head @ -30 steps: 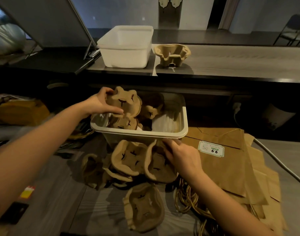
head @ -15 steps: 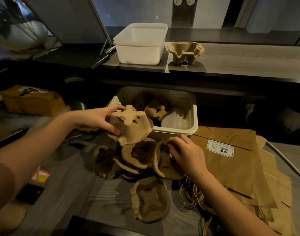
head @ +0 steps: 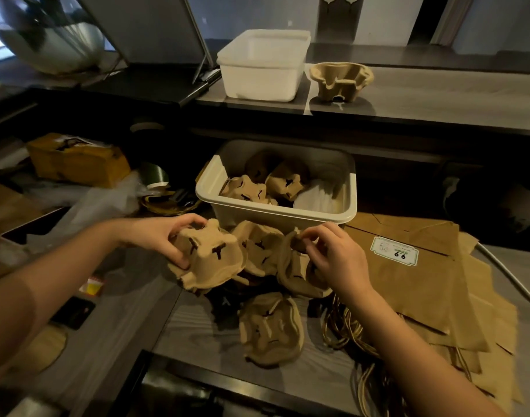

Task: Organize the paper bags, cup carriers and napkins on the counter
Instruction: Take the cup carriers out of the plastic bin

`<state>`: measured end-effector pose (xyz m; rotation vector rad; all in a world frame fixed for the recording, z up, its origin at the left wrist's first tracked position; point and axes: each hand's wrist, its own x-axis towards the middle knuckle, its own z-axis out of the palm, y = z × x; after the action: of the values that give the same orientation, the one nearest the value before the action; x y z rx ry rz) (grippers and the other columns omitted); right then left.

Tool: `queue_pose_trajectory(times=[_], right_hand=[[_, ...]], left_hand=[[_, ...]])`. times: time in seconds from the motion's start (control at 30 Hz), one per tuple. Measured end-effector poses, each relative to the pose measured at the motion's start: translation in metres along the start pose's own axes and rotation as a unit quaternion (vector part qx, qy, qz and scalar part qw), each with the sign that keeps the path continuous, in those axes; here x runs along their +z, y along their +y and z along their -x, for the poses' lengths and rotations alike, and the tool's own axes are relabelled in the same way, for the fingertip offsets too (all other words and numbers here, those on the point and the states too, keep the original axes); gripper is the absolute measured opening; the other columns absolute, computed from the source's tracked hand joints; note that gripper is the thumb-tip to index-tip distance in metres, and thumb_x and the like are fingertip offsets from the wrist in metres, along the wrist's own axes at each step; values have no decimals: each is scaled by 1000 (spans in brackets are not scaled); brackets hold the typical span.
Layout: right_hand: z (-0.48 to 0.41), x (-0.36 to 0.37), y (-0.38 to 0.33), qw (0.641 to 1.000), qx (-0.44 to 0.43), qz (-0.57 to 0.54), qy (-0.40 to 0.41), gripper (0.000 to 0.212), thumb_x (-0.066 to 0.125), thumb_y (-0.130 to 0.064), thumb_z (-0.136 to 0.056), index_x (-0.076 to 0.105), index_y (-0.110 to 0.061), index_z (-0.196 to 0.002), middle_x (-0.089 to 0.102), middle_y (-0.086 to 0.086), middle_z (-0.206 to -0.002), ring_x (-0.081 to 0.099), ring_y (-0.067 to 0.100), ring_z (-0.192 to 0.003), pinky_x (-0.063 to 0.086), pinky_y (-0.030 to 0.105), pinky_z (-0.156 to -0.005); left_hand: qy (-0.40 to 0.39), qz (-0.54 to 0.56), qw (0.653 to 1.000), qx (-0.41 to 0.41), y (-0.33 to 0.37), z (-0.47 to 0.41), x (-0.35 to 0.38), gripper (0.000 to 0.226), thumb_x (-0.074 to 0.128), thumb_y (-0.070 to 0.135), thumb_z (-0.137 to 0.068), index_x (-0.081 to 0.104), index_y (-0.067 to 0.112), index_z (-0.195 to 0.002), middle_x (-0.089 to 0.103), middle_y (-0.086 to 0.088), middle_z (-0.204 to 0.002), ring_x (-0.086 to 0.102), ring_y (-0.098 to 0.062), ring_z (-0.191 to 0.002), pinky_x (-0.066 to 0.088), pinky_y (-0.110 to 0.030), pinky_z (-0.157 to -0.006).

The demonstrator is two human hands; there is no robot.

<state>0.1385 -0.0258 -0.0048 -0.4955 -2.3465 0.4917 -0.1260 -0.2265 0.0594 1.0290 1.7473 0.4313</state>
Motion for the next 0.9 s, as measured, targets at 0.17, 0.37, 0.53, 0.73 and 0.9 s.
queue_pose_trajectory(times=[0.17,0.37,0.53,0.73,0.9], right_hand=[[0,-4,-7,1000,21,-7,-12,11,61,-23,-87,67,-18,-96,62,-7,-91,56,5,-73,50,22,-54],[2,-8,-9,999,33,-9,-24,12,62,-22,-89,66,-18,-100,62,-7,-95,57,7,-79,48,21,-58],[2,-9,-10,999,40,-10,-33,13,61,-22,-89,66,-18,-101,62,-6,-96,55,6,-80,49,21,-60],[-2,-9,-9,997,52,-15,-45,13,60,-23,-90,65,-19,-102,60,-8,-97,55,5,-81,49,20,-62],[-15,-10,-11,999,40,-16,-18,12,62,-21,-88,65,-17,-99,59,-6,-91,52,5,-78,44,17,-58]], left_hand=[[-23,-1,1000,-20,-25,9,10,103,88,50,-44,33,32,-129,55,-3,-126,56,-14,-115,48,-33,-96],[-49,24,997,-55,-48,13,24,113,90,47,-40,29,31,-133,53,0,-128,55,-12,-116,49,-26,-89],[-71,24,996,-58,-62,6,38,106,90,43,-45,30,27,-131,57,-1,-127,56,-13,-116,48,-30,-95],[18,-139,990,-9,-77,-29,83,75,82,20,-68,32,34,-122,51,3,-126,53,-1,-111,45,-17,-93],[96,-471,876,-33,-75,-35,91,90,68,44,-75,12,34,-145,31,3,-135,44,-14,-116,45,-24,-84]])
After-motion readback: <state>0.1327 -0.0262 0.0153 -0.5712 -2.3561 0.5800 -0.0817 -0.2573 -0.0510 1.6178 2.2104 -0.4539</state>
